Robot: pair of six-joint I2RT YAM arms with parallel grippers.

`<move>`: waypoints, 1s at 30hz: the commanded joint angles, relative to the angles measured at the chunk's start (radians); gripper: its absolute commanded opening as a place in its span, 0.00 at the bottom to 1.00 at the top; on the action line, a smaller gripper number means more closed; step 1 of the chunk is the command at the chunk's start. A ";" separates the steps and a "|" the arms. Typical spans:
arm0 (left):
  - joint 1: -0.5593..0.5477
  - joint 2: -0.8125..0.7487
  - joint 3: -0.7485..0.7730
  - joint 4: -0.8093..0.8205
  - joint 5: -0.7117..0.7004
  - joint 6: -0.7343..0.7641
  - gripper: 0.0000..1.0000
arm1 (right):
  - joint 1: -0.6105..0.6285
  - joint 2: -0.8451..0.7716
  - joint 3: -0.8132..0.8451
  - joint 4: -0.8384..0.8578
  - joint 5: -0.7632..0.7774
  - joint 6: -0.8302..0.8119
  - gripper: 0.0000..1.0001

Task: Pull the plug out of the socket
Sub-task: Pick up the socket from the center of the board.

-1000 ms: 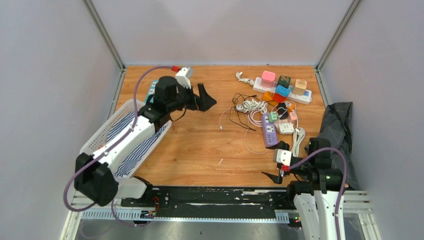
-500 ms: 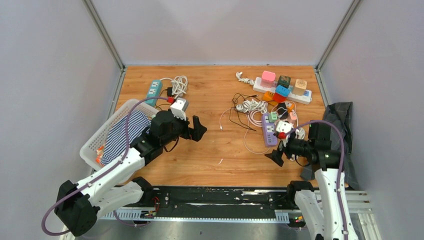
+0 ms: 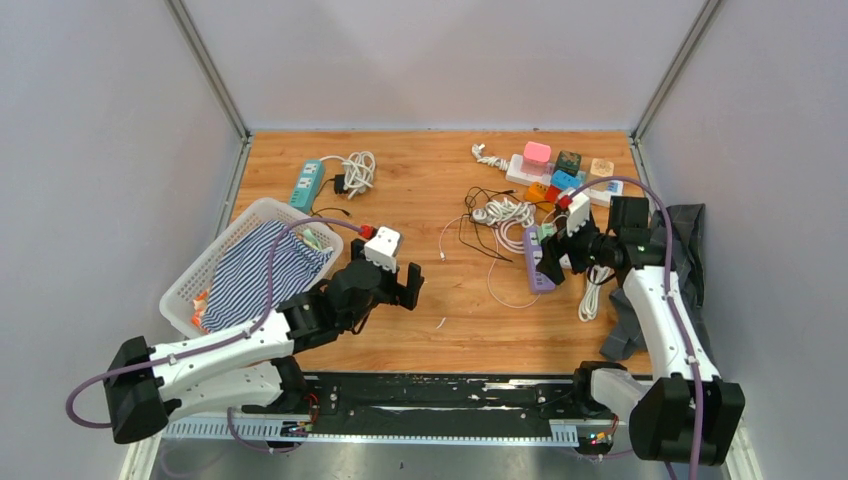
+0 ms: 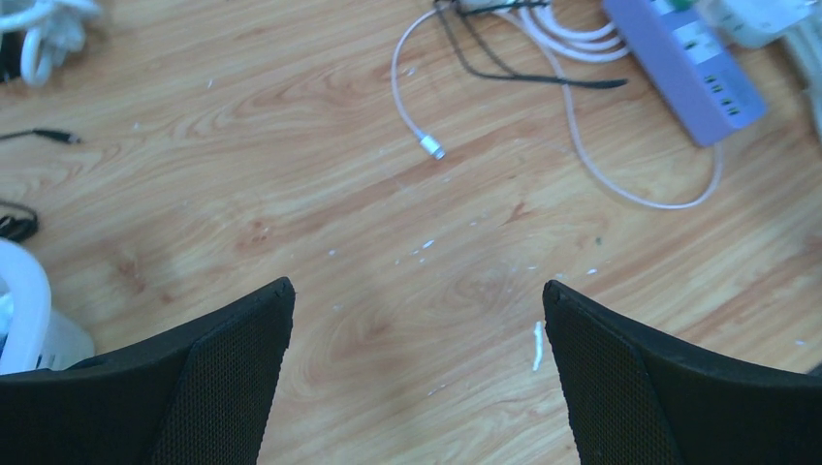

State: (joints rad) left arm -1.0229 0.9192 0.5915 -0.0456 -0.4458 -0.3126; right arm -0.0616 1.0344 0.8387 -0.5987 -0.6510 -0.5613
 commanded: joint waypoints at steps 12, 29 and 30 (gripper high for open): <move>-0.105 0.101 -0.023 0.034 -0.245 -0.073 1.00 | 0.104 0.152 -0.049 0.197 0.196 0.232 0.94; -0.128 0.063 -0.055 0.041 -0.266 -0.071 1.00 | 0.200 0.424 -0.018 0.178 0.397 0.233 0.82; -0.128 0.062 -0.057 0.041 -0.265 -0.071 1.00 | 0.204 0.436 -0.017 0.178 0.408 0.232 0.82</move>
State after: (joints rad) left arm -1.1423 0.9977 0.5472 -0.0387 -0.6769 -0.3649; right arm 0.1127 1.4342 0.8089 -0.3969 -0.3046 -0.3328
